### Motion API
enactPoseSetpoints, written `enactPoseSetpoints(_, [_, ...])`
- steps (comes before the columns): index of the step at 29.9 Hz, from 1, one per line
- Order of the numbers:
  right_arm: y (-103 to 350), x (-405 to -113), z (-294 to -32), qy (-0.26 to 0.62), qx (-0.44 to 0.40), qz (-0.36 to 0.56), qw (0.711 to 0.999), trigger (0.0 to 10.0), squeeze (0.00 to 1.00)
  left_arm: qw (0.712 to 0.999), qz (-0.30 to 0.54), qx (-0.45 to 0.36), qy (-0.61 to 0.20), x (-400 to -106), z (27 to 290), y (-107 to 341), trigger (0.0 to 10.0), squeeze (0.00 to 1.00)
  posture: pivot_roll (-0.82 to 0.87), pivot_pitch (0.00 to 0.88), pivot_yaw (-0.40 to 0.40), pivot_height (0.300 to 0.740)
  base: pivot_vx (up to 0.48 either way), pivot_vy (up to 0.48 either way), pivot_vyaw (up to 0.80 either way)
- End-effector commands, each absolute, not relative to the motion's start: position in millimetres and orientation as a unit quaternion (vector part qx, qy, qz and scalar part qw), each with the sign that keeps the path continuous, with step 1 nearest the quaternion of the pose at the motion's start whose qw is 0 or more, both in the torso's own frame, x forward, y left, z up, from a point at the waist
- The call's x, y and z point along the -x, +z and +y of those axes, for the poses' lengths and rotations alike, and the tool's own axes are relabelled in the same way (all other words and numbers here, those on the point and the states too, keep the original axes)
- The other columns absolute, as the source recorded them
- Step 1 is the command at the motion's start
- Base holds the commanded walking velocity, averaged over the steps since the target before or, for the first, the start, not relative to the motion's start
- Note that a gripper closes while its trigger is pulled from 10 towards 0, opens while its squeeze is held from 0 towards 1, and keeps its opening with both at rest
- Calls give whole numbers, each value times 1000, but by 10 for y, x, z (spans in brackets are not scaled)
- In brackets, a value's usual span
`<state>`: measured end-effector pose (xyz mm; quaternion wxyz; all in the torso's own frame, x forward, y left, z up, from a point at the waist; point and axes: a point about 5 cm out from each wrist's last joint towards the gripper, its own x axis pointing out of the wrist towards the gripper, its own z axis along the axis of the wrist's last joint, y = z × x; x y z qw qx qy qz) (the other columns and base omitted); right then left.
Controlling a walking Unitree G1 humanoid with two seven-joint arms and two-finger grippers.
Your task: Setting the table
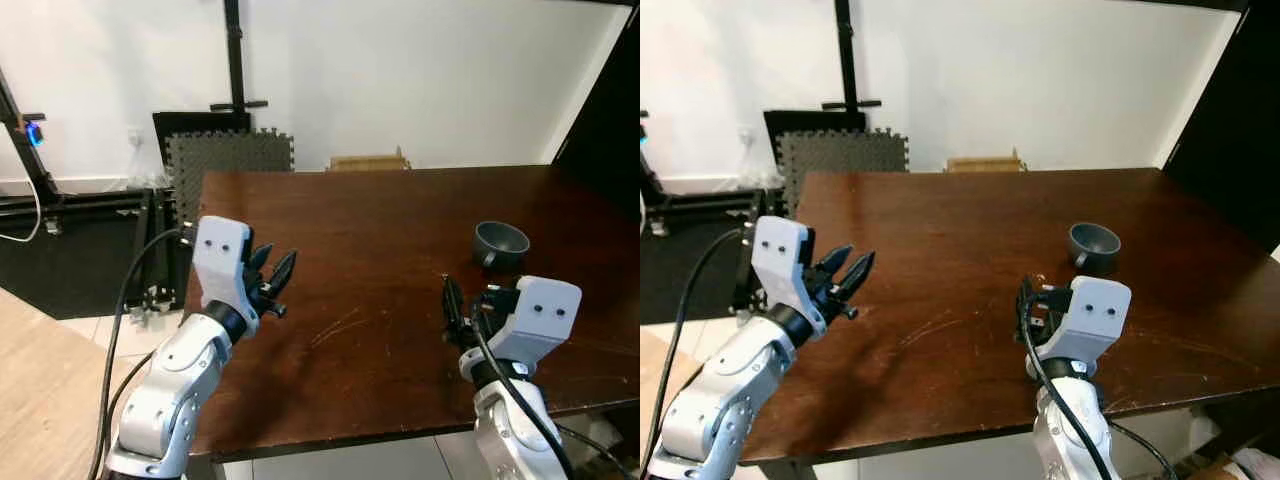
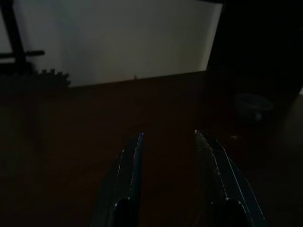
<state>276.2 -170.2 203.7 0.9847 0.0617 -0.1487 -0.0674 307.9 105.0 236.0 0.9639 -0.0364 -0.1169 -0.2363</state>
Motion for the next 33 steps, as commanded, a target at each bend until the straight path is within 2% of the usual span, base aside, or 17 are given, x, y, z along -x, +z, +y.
enactPoseSetpoints(1, [2016, -2743, -1747, -77, -59, -145, 985, 10000, 0, 964, -108, 35, -240, -3069, 1015, 2328, 10000, 0, 24, 7, 17, 740, 0, 0, 0])
enactPoseSetpoints(23, [2013, -2742, -1753, -79, -58, -144, 985, 10000, 0, 966, -109, 27, -233, -3090, 1018, 2324, 10000, 0, 21, 11, 17, 740, 0, 0, 0])
enactPoseSetpoints(33, [2012, -2735, -1758, -80, -57, -143, 985, 10000, 0, 966, -110, 28, -233, -3094, 999, 2326, 10000, 0, 18, 13, 16, 740, 0, -441, 0])
